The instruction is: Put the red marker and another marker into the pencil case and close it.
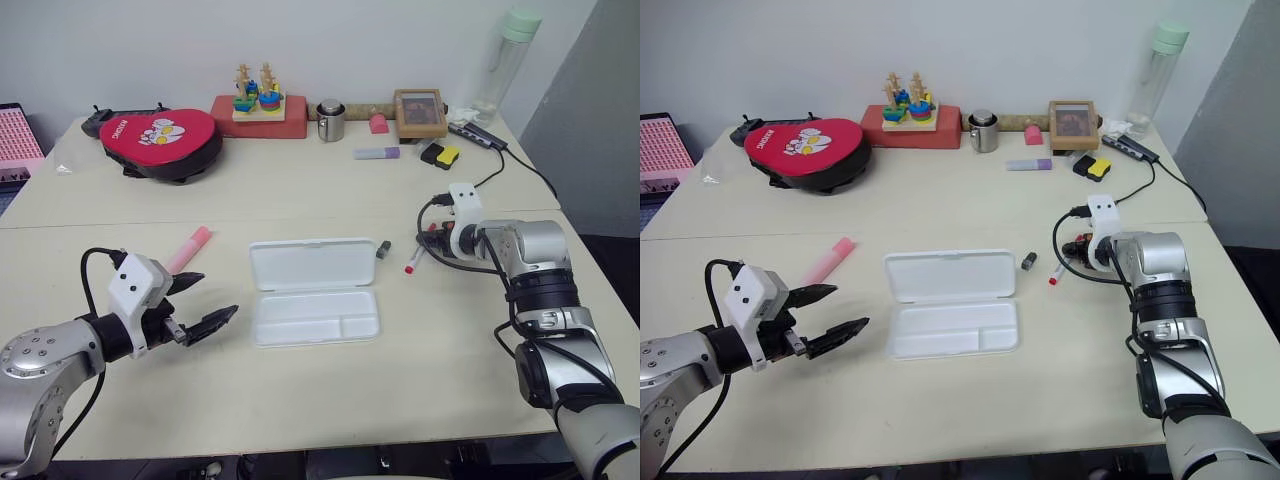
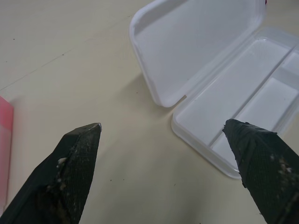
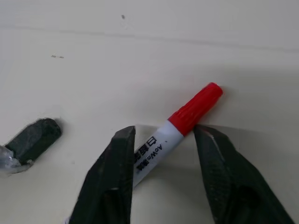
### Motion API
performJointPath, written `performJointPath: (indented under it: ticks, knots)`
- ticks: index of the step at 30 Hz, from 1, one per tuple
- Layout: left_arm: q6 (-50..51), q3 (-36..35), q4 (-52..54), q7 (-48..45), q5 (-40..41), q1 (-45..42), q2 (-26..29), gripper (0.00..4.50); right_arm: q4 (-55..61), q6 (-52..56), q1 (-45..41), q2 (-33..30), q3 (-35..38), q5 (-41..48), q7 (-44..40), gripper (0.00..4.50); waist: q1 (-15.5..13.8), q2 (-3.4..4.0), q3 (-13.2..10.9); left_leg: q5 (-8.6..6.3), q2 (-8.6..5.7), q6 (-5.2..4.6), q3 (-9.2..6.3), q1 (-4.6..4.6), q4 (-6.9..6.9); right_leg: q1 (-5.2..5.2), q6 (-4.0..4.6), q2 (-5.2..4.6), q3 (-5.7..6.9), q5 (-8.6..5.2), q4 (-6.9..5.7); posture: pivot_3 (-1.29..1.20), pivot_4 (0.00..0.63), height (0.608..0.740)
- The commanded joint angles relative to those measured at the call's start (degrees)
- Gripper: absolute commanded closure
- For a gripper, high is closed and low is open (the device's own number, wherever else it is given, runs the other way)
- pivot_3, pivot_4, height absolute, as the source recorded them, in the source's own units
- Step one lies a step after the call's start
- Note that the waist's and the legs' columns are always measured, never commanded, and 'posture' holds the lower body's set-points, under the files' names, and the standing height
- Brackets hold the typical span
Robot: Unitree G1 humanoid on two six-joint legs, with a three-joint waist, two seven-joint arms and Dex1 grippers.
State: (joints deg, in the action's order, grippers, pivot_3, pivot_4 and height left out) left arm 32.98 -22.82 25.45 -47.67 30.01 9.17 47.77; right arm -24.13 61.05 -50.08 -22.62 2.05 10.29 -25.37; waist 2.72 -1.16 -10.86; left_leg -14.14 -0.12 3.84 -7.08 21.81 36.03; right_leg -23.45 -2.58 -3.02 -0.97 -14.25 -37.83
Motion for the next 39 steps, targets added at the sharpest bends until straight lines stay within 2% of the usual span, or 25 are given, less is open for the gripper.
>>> performJointPath:
  ticks: [1,6,7,19,22,29,35,36,38,39]
  knots:
    - [-1.1,-0.3,1.5,0.4,-0.2,-0.8,-0.1,0.00,1.2,-1.0,2.1,-1.3,-2.3,-1.2,-0.6,3.30,-0.1,0.00,0.0,0.00,0.00,0.00,-0.01,0.01,0.00,0.00,0.00,0.00,0.00,0.00,0.00,0.00,0.150,0.740]
    - [-1.1,0.0,1.5,0.7,-0.2,-1.1,-0.1,0.00,2.9,-2.1,3.3,-2.3,-4.6,-1.3,-1.7,4.36,0.0,-0.04,0.0,0.00,-0.01,0.00,0.01,-0.05,0.01,0.05,0.00,0.00,-0.02,0.00,0.01,0.00,0.150,0.740]
    - [-1.1,0.0,1.5,0.7,-0.1,-1.1,-0.1,0.00,3.1,-2.1,3.5,-2.4,-4.7,-1.2,-1.7,4.44,0.0,-0.04,0.0,0.00,0.00,0.00,0.01,-0.08,0.01,0.06,-0.01,0.00,-0.02,0.00,0.00,0.00,0.150,0.740]
    - [-1.6,0.3,1.5,1.0,-0.4,-0.6,-0.5,0.00,5.4,-5.8,4.9,-3.4,-6.5,-1.8,-3.6,4.44,0.1,-0.04,0.0,0.01,0.00,-0.01,0.01,-0.11,0.02,0.09,-0.01,0.01,-0.02,-0.01,-0.02,0.00,0.150,0.740]
    - [-1.7,0.3,1.5,1.0,-0.5,-0.5,-0.6,0.00,4.9,-4.8,4.6,-2.6,-5.3,-1.9,-2.1,3.92,0.1,-0.04,0.0,0.01,0.00,-0.01,0.01,-0.11,0.02,0.09,-0.01,0.01,-0.03,0.00,-0.03,0.00,0.150,0.740]
    - [-1.8,0.7,1.2,1.0,-0.6,-1.0,-0.7,0.00,2.4,-1.3,4.1,-0.5,-2.6,-1.2,0.1,2.31,0.3,-0.03,0.0,0.01,0.01,-0.01,0.01,-0.10,0.01,0.07,0.00,0.01,-0.03,0.00,-0.03,0.00,0.150,0.740]
    - [-1.8,0.5,1.3,1.0,-0.8,-0.9,-0.7,0.00,1.4,-0.5,4.2,-0.3,-1.4,-1.3,0.8,2.31,0.3,-0.05,0.0,0.01,0.00,-0.01,-0.01,-0.13,0.04,0.13,-0.01,0.01,-0.01,0.00,-0.04,0.00,0.150,0.740]
    - [-1.9,0.5,1.2,1.0,-0.8,-0.9,-0.7,0.00,1.3,-0.2,4.3,-0.2,-1.1,-1.1,0.8,2.62,0.3,-0.06,0.0,0.01,0.00,-0.01,-0.01,-0.13,0.04,0.13,-0.01,0.01,-0.01,0.00,-0.04,0.00,0.150,0.740]
    - [-1.8,0.6,1.2,1.1,-0.8,-1.1,-0.8,0.00,1.8,-0.2,4.8,-0.5,-1.5,-1.2,0.5,2.84,0.3,-0.06,0.0,0.01,0.00,-0.02,-0.01,-0.13,0.04,0.13,-0.01,0.01,-0.02,0.00,-0.03,0.00,0.150,0.740]
    - [-1.8,0.7,1.2,1.1,-0.8,-1.2,-0.8,0.00,2.0,-0.3,5.0,-0.7,-1.7,-1.2,0.3,3.11,0.3,-0.06,0.0,0.01,0.00,-0.02,-0.01,-0.13,0.04,0.13,-0.01,0.01,-0.02,0.00,-0.03,0.00,0.150,0.740]
